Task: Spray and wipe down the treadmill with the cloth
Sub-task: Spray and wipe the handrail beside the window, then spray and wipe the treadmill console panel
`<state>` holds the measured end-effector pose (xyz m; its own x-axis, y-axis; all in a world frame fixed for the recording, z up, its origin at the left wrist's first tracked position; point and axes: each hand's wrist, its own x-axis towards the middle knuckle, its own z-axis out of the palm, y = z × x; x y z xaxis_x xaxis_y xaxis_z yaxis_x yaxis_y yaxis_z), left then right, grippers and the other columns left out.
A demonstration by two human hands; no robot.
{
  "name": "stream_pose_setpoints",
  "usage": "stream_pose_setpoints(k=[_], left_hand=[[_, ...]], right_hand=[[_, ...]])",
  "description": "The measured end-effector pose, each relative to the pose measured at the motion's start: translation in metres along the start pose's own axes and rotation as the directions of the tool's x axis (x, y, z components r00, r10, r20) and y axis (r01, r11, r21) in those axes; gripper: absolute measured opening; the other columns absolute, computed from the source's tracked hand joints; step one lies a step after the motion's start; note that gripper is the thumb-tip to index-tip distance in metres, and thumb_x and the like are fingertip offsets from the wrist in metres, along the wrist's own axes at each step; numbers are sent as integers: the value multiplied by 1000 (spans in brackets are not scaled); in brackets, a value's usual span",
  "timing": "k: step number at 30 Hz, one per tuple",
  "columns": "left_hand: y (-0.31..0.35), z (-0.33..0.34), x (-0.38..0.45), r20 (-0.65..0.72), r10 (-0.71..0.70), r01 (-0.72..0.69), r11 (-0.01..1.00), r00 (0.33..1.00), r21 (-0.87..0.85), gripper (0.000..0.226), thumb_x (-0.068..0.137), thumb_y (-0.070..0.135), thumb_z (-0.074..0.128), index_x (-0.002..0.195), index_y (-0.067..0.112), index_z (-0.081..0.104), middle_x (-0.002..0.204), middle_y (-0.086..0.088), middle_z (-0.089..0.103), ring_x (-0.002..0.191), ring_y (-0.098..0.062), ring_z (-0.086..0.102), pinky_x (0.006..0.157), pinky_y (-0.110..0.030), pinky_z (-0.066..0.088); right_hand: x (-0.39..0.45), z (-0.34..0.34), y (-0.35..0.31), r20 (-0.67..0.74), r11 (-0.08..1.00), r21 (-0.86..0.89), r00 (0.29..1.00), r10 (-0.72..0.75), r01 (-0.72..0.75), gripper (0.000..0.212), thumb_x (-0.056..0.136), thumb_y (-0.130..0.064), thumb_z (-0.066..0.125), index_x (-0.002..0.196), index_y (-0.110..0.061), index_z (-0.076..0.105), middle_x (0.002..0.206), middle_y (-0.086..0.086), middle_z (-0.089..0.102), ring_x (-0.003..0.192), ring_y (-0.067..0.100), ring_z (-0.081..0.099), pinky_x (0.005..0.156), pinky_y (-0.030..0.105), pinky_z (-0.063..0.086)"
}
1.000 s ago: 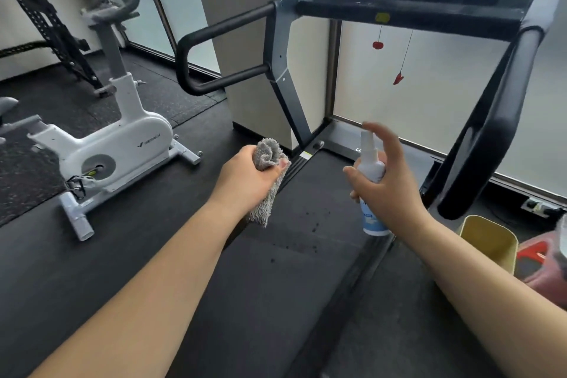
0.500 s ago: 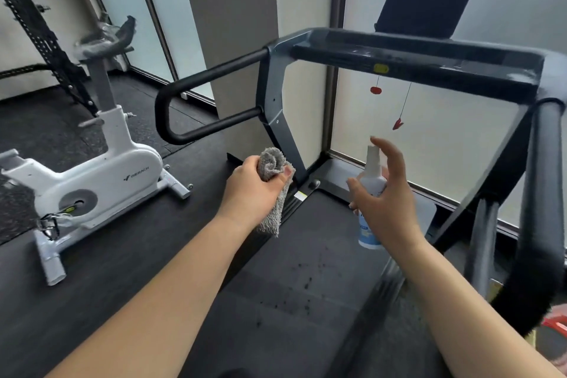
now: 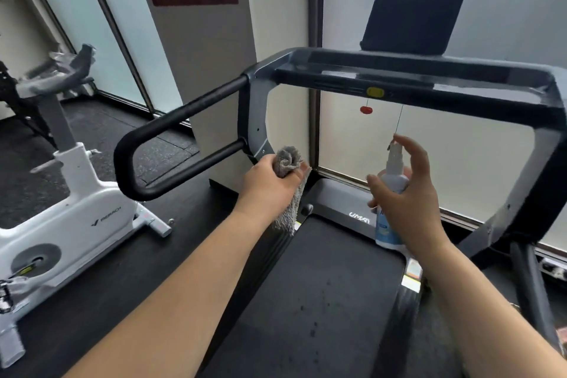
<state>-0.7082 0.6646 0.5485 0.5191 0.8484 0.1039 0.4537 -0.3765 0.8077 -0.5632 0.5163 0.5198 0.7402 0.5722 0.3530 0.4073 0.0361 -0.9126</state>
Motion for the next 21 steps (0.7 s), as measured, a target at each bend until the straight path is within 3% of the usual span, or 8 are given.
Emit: stream_pose_setpoints(k=[4, 7, 11, 17, 21], left_hand=[[9, -13, 59, 74, 27, -25, 1000, 997, -18, 38, 83, 57, 59, 100, 24, 57, 91, 6, 62, 86, -14, 58, 65, -24, 39], [23, -29, 105, 120, 40, -39, 999, 992, -10, 46, 82, 60, 56, 105, 21, 57, 98, 1, 62, 90, -17, 58, 70, -28, 43], [49, -44, 151, 167, 62, -57, 998, 984, -34, 54, 80, 63, 56, 111, 18, 57, 105, -4, 62, 96, -21, 58, 84, -35, 47], [90, -43, 189, 191, 141, -133, 990, 972, -50, 54, 81, 61, 56, 114, 18, 50, 101, 3, 60, 95, -19, 57, 78, -30, 43], [115, -26, 213, 194, 176, -160, 982, 965, -96, 50, 83, 52, 60, 112, 18, 36, 84, 16, 45, 77, -7, 49, 57, -18, 35]], right_hand=[[47, 19, -14, -34, 1000, -13, 999, 8, -8, 68, 90, -8, 68, 120, -59, 35, 121, 19, 55, 50, 13, 63, 53, 21, 57], [82, 26, -35, -86, 999, -4, 996, 35, -35, 69, 90, -7, 68, 118, -61, 36, 110, 23, 56, 51, 16, 63, 54, 25, 59], [115, 24, -60, -147, 998, -29, 988, 47, -52, 67, 90, -5, 68, 127, -50, 35, 91, 16, 59, 50, 13, 63, 53, 24, 58], [148, 7, -81, -193, 993, -78, 978, 78, -94, 67, 89, -6, 69, 126, -52, 36, 89, 18, 58, 51, 15, 62, 53, 23, 57], [172, -6, -76, -223, 985, -116, 970, 99, -128, 66, 89, -8, 69, 128, -49, 36, 85, 12, 59, 51, 15, 63, 54, 24, 58]])
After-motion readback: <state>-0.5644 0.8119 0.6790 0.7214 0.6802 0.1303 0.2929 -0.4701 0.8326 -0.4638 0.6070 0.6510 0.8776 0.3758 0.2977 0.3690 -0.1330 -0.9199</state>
